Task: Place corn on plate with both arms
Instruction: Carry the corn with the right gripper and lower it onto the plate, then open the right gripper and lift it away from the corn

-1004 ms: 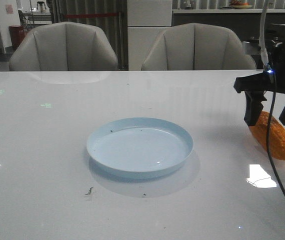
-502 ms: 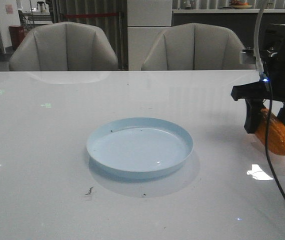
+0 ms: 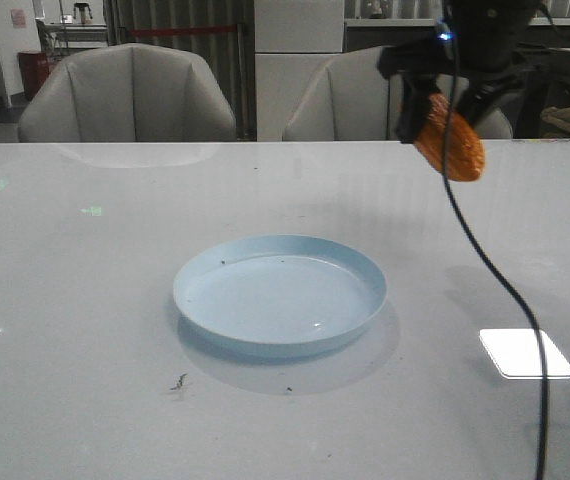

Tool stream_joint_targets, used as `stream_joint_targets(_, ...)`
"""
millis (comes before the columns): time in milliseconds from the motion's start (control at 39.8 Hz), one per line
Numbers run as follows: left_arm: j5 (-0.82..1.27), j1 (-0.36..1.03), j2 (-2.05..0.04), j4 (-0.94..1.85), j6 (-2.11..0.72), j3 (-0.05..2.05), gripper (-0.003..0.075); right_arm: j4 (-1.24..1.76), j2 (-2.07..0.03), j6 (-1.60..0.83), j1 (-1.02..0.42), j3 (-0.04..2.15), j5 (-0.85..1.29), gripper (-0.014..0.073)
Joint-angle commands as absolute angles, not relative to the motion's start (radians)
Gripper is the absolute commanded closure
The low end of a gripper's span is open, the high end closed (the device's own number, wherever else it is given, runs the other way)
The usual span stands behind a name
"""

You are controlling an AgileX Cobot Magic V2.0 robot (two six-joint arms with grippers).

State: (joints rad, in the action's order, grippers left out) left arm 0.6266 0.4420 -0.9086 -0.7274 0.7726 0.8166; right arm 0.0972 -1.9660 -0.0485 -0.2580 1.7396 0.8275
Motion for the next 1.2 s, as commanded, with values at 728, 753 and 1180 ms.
stream_joint_targets(728,0.575,0.439,-0.895,-0.762,0.784,0.844,0.0443,0.115,-2.103,-0.064,-0.537,1.791,0.878,0.0302)
stream_joint_targets(753,0.575,0.439,-0.895,-0.762,0.784,0.844,0.0443,0.115,-2.103,-0.064,-0.537,1.791,0.872,0.0302)
stream_joint_targets(1180,0.575,0.439,-0.895,-0.762,0.784,0.844,0.0443,0.118,-2.104,-0.064,-0.537,1.792,0.879,0.005)
